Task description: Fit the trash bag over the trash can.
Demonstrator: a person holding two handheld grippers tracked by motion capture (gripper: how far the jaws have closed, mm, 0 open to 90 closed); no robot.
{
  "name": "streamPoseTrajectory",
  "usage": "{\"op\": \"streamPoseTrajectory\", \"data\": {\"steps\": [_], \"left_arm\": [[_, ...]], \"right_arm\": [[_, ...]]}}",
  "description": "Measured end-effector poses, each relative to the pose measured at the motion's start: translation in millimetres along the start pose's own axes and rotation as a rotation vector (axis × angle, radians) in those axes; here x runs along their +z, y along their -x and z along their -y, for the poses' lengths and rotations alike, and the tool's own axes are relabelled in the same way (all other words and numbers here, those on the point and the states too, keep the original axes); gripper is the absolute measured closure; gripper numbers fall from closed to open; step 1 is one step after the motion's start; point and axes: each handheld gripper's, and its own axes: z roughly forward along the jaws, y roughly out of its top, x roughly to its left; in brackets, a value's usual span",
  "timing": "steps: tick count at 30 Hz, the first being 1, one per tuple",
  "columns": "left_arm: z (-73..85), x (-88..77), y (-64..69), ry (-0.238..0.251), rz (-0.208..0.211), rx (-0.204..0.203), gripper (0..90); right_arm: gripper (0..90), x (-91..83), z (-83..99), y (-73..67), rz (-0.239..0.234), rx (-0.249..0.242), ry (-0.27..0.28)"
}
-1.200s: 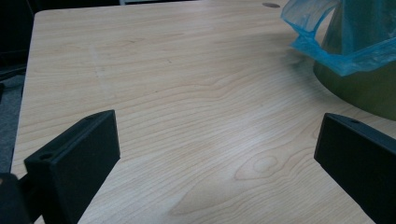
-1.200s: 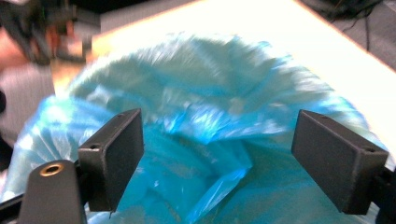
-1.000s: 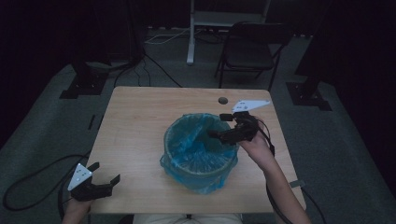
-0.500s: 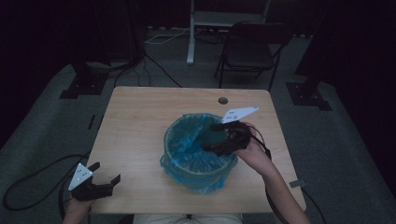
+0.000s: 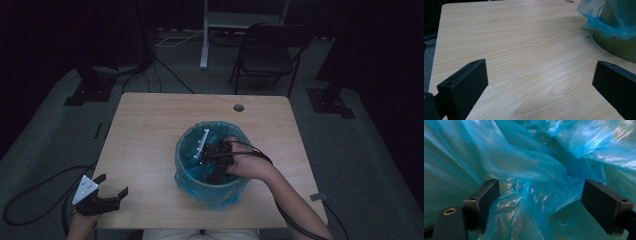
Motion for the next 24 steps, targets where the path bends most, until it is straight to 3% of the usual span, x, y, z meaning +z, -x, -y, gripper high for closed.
{"op": "streamPoseTrajectory", "data": {"steps": [2,6,7,8,11,15,17,21,24], "left_arm": [[-0.3,-0.3,0.5,-0.001,0.002,0.004,0.7],[-0.3,-0.9,-0.4,0.001,-0.002,0.004,0.7],[-0.3,-0.9,-0.4,0.001,-0.002,0.004,0.7],[0.0,-0.8,-0.2,0.002,-0.004,-0.001,0.7],[0.0,-0.2,0.4,0.0,-0.001,0.002,0.7],[0.3,1.1,1.1,-0.006,0.0,0.004,0.7],[0.4,1.2,1.2,-0.006,-0.002,0.006,0.7],[0.1,0.6,0.4,-0.003,-0.004,0.003,0.7],[0.1,0.8,0.3,-0.004,-0.006,0.002,0.7]], "right_arm": [[15.1,0.7,-2.0,-0.8,0.001,-0.001,-0.012],[15.1,-14.0,3.0,3.0,0.041,0.033,0.087],[15.1,-14.0,3.0,3.0,0.041,0.033,0.087],[15.1,-26.8,10.4,6.4,0.057,0.067,0.174],[15.1,-43.2,24.2,14.2,0.051,0.14,0.315],[15.1,-62.6,49.8,26.7,0.045,0.312,0.532],[15.1,-68.6,63.0,31.0,0.045,0.371,0.621],[15.0,-73.1,80.3,30.8,0.069,0.388,0.672],[14.7,-71.6,85.1,26.3,0.054,0.358,0.647]]}}
